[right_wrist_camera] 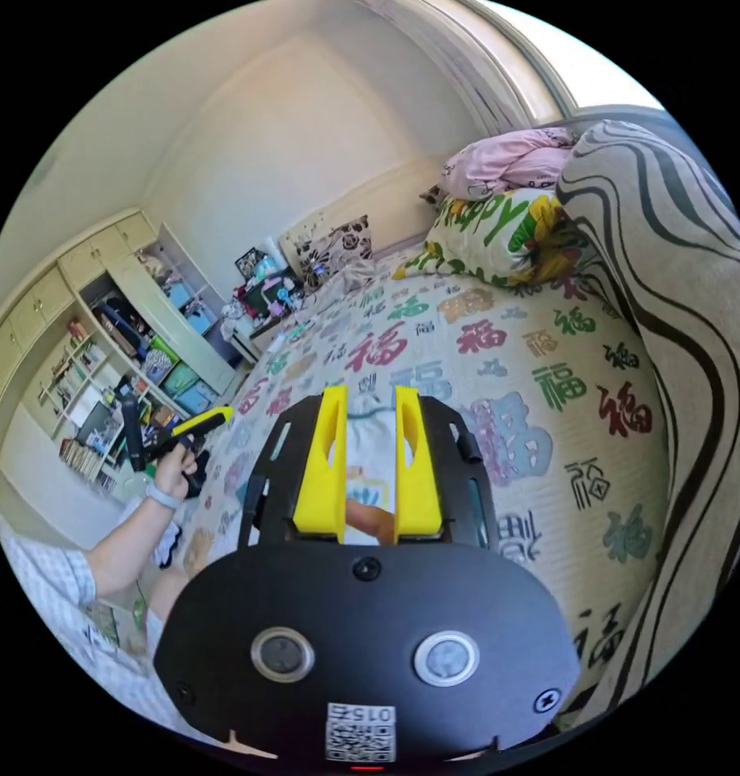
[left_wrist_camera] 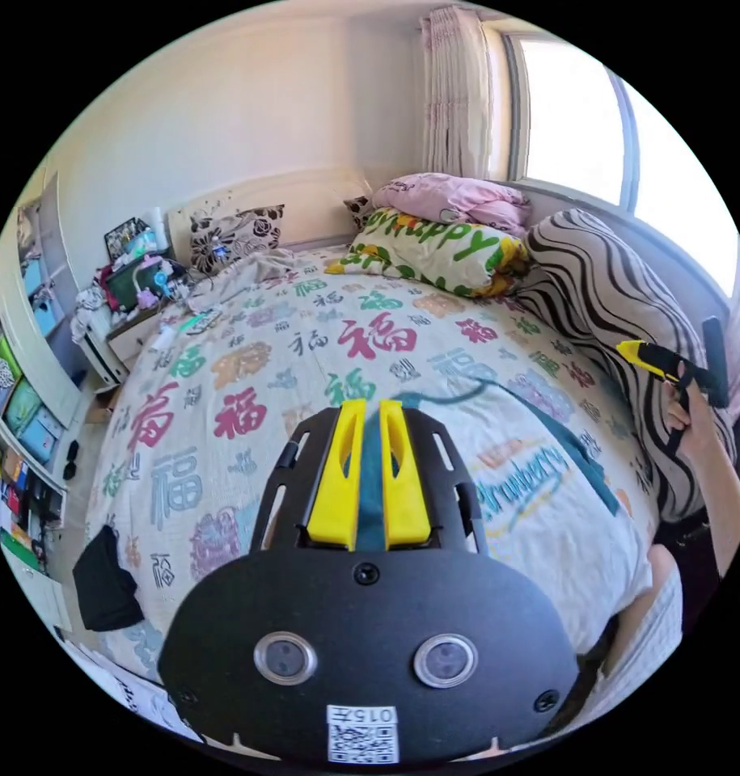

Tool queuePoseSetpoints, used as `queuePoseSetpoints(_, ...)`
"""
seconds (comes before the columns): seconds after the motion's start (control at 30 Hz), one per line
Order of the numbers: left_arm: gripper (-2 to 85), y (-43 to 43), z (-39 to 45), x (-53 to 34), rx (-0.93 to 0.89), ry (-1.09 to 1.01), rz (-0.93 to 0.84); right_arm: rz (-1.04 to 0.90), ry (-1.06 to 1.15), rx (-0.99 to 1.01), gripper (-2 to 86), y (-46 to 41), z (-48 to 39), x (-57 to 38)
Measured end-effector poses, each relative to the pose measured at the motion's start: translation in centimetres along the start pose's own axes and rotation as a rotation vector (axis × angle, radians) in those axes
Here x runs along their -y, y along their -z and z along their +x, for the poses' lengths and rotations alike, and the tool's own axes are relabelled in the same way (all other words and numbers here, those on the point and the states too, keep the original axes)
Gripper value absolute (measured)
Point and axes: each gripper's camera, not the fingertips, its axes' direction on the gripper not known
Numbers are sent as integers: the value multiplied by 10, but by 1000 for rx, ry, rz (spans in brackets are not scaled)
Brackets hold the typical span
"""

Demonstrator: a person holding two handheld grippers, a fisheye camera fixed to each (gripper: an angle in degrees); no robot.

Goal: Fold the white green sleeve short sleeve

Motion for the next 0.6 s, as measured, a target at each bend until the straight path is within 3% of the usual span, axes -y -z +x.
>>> queuePoseSetpoints(0.13,48,-7,-11,-86,-108,-10,-124,-167,13,4,102,13,37,-83)
queuePoseSetpoints(0.33,89,-46,-33,-191,-181,11,-572,-477,-105,-117,114,16,89,-218)
queuePoseSetpoints(0.4,98,-82,-34,-218,-239,7,-745,-606,-151,-114,119,-10,109,-252)
queuePoseSetpoints(0.6,108,-174,-21,-278,-310,52,-990,-775,-259,-26,93,-88,154,-290)
